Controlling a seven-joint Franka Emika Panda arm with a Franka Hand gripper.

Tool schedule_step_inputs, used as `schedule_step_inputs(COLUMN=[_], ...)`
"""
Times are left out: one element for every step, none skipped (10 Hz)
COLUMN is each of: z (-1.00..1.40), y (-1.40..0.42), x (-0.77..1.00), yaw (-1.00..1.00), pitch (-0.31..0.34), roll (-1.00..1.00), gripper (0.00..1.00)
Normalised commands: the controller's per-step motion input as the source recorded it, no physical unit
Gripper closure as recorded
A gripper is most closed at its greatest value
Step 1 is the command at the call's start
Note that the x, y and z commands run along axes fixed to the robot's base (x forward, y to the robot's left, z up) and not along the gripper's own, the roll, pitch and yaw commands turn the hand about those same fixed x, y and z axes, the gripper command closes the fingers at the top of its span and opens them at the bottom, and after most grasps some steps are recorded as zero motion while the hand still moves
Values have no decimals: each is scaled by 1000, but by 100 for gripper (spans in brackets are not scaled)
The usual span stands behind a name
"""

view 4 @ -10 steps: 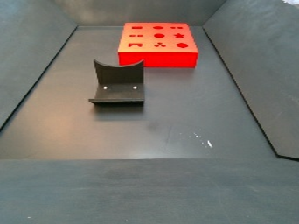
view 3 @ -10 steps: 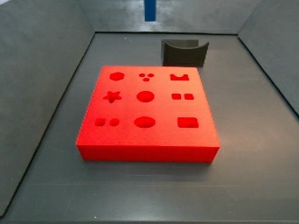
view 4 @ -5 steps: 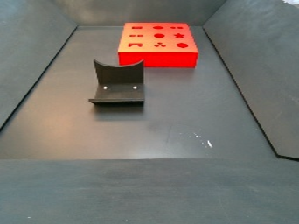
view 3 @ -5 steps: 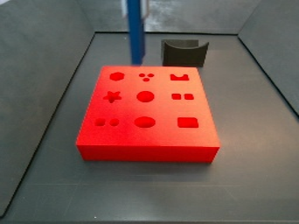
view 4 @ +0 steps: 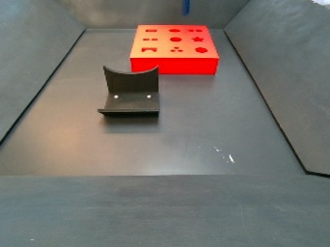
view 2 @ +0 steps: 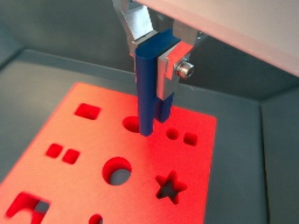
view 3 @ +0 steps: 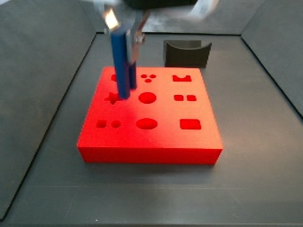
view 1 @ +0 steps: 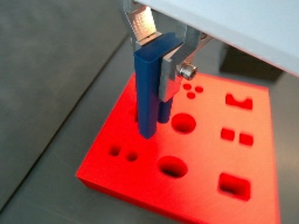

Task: Insert the square-circle object.

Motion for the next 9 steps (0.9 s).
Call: schedule_step_inputs(z=[-680, -551, -203, 0, 0, 0, -34, -103, -123], y=[-91, 0, 0, 0, 0, -9, -31, -43, -43], x=[-26, -37, -20, 0, 0, 0, 0, -60, -137], yaw=[-917, -940, -1000, -1000, -1000, -963, -914, -869, -789], pitch=[114, 140, 76, 0, -51, -134, -184, -231, -301], roll=[29, 9, 0, -6, -54, -177, -220, -267, -353], gripper=[100, 100, 100, 100, 100, 100, 100, 100, 100])
